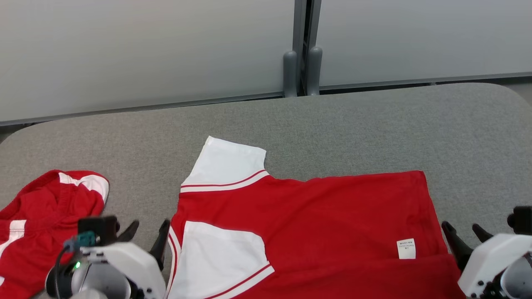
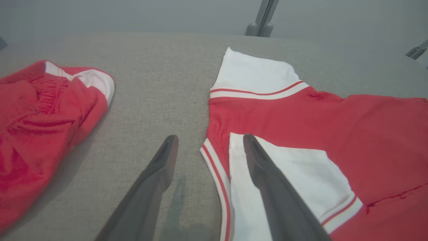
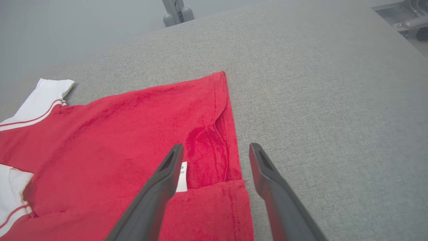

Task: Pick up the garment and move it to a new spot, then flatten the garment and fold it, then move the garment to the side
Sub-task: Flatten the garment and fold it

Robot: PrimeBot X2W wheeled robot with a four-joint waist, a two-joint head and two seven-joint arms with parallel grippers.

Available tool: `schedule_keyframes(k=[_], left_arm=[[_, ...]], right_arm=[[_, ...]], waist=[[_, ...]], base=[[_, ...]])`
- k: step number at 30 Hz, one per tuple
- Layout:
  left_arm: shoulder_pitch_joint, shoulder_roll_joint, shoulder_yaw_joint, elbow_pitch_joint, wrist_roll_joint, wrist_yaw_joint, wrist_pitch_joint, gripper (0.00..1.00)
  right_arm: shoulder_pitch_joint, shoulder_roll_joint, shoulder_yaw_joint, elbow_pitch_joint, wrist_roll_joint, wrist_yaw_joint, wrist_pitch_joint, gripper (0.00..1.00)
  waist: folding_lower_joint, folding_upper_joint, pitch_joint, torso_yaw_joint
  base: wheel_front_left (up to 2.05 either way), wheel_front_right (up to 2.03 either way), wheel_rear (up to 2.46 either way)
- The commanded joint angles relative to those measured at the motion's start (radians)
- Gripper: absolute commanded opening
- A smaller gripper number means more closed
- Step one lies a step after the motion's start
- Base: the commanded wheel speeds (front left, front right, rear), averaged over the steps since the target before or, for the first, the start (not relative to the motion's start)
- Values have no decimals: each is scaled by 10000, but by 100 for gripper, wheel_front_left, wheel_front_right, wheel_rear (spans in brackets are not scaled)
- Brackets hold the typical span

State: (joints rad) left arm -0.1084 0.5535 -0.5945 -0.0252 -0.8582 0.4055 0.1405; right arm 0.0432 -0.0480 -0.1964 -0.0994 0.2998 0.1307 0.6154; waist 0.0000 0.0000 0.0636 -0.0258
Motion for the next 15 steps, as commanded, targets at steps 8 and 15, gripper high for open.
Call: schedule_keyframes(k=[8,15], left_arm=[[-4058,-948,-579,3041,629,-1590,664,100],[-6413,-1325,-691,5393,852,-2307,1167,100]], right_arm=[[-2352,-52,1065,912,-145,4,-583,100],[-4179,-51,1801,2176,540,4,-1868,100]], waist=[[0,0,1547,-702],[0,0,2848,-1564]], base=[[0,0,0],[0,0,0]])
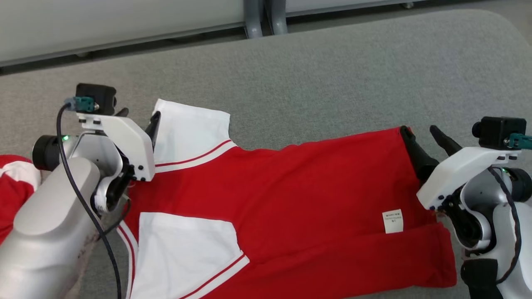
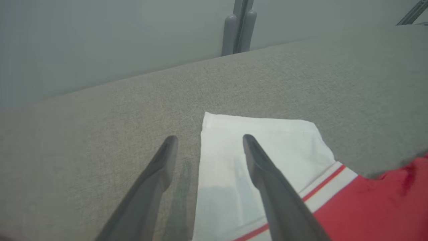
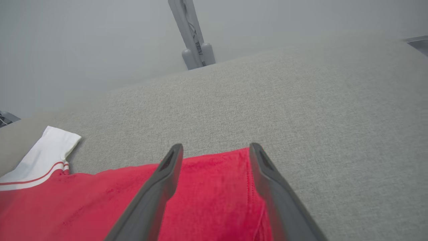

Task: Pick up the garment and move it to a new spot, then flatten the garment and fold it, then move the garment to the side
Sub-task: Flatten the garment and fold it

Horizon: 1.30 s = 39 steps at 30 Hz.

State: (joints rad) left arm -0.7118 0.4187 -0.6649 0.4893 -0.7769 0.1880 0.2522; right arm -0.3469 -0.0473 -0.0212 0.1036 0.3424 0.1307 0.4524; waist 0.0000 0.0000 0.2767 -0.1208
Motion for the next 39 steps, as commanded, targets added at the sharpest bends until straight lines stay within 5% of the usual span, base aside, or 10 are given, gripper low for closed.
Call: schedule_keyframes(k=[1,6,22,24,29,39], left_arm=[[-379,23,13,249,39,-132,49,100],[-1202,-94,-2,1674,-32,-534,200,100],[-2095,-14,-110,3356,67,-732,506,100],[-2198,-97,-115,3448,-24,-811,635,78],[-2253,-103,-267,3743,-73,-952,1137,2],[-2299,-72,-81,3742,-405,-1123,1158,0]], right_arm=[[-278,-59,48,146,115,4,-238,100],[-1064,-60,488,1193,385,5,-1125,100],[-1412,-62,853,1797,488,4,-1574,100],[-1417,-60,842,1747,519,4,-1553,100],[-1412,-60,760,1673,438,4,-1539,100],[-1925,-65,32,2147,-962,4,-329,100]], waist=[[0,0,717,-614],[0,0,1076,-996],[0,0,1215,-1297],[0,0,1254,-1323],[0,0,1325,-1388],[0,0,1260,-1378]], base=[[0,0,0],[0,0,0],[0,0,0],[0,0,0],[0,0,0],[0,0,0]])
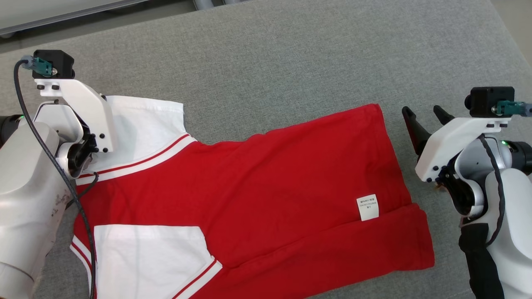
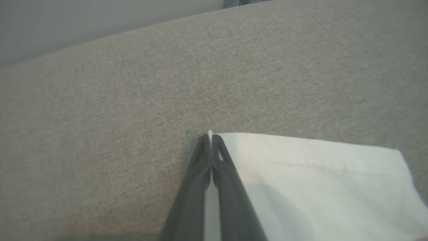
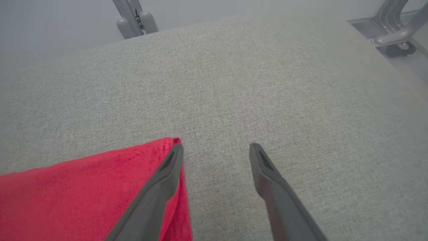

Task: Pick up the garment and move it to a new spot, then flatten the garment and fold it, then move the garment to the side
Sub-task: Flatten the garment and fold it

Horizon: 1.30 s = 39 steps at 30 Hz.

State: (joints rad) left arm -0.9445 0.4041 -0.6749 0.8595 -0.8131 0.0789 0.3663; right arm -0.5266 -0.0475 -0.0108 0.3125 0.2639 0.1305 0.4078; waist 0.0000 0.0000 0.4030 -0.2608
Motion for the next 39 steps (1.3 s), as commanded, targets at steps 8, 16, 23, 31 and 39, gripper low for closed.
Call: schedule_keyframes(k=[8,16,23,31,39], left_arm=[[-13,121,47,-261,-119,72,-51,0],[32,105,-5,-304,-172,79,-7,0],[-23,129,-54,-386,-157,52,4,0],[-97,58,-96,-497,-196,26,-57,0],[-58,22,-139,-492,-256,-10,-102,0]], right_arm=[[-1280,-58,495,610,-813,6,2044,100],[-1891,-63,759,1471,-1293,4,2381,96],[-2278,-64,1115,2350,-1469,4,2516,47],[-2704,-65,1386,3025,-1374,4,2403,42],[-2812,-63,1527,3413,-1337,4,2218,0]], waist=[[0,0,-19,143],[0,0,-13,220],[0,0,-14,359],[0,0,22,495],[0,0,4,546]], base=[[0,0,0],[0,0,0],[0,0,0],[0,0,0],[0,0,0]])
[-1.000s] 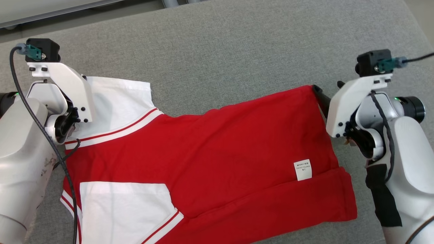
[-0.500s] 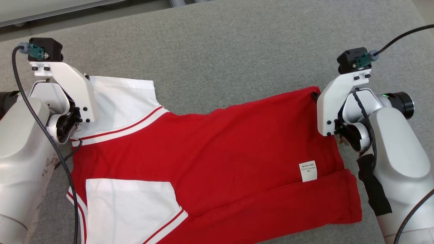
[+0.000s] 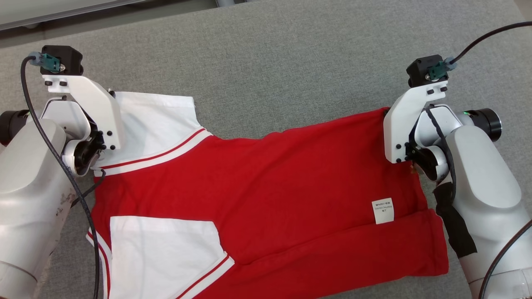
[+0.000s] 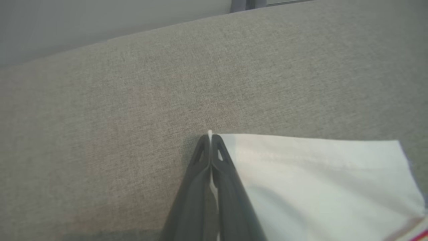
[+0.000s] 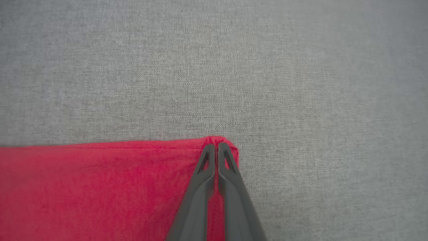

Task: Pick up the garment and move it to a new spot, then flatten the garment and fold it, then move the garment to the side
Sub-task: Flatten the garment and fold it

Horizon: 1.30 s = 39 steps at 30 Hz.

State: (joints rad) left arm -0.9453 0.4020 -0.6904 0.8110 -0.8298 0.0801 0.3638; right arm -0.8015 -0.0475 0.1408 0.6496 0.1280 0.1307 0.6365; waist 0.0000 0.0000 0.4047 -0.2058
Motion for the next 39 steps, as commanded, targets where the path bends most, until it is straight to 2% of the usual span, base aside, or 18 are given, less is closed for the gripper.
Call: schedule_keyframes(k=[1,10,15,19,25,34,39], left_arm=[[-35,40,37,-40,-105,-66,-151,0],[252,155,315,-485,-481,-457,-540,0],[887,319,721,-1420,-1105,-770,-681,0],[1413,468,1017,-2239,-1531,-757,-781,0],[3136,831,1512,-4421,-2048,-98,-1233,0],[6364,1062,1814,-7780,-2647,1443,-1742,0],[7716,1104,1916,-9039,-2870,1970,-2055,0]], right_arm=[[-77,-65,-3,40,5,2,-156,0],[464,-266,128,-357,262,2,-696,0],[1015,-506,131,-901,443,2,-938,0],[1419,-637,106,-1356,555,2,-1021,0],[2388,-908,10,-2238,563,2,-846,0],[3898,-1178,-334,-3631,546,2,-72,0],[4589,-1374,-789,-4089,444,2,355,0]], waist=[[0,0,-27,-6],[0,0,-507,125],[0,0,-976,343],[0,0,-1252,527],[0,0,-1742,855],[0,0,-2011,1159],[0,0,-2082,1385]], base=[[0,0,0],[0,0,0],[0,0,0],[0,0,0],[0,0,0],[0,0,0],[0,0,0]])
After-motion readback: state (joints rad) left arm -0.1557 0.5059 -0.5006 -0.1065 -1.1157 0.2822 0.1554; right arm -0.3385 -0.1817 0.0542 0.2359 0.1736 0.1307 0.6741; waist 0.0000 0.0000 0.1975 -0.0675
